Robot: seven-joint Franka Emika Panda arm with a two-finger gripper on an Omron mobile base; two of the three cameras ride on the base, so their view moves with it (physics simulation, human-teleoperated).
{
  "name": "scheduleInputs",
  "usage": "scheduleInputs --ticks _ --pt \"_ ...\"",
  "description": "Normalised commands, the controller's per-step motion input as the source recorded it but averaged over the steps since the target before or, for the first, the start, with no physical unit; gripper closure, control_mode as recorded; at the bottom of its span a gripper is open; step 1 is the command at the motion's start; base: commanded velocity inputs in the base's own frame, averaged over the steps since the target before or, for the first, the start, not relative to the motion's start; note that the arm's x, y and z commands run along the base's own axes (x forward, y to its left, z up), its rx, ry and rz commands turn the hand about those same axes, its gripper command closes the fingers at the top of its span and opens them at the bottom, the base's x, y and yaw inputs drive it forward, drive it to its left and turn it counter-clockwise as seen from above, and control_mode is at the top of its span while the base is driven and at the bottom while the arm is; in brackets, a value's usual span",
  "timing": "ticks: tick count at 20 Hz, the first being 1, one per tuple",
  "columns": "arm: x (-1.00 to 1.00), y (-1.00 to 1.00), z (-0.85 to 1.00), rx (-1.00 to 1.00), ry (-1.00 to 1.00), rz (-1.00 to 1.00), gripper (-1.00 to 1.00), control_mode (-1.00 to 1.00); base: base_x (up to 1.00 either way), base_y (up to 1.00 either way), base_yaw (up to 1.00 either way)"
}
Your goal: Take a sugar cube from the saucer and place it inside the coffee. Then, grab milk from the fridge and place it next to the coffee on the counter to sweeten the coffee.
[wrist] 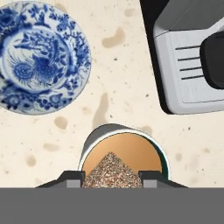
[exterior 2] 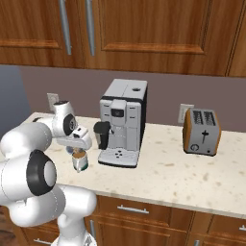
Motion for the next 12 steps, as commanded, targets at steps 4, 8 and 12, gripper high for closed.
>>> scheduleInputs --ticks 4,8,12 --pt "0.05 -0.12 0.00 -0.02 -0.01 0.00 1.00 -1.00 0.00 0.00 0.00" --pt "0.10 -0.07 0.00 -0.01 -0.04 0.00 -1.00 -1.00 0.00 0.00 0.00" --pt "0.03 0.00 0.00 0.00 -0.05 0.00 -1.00 -1.00 0.00 0.00 0.00"
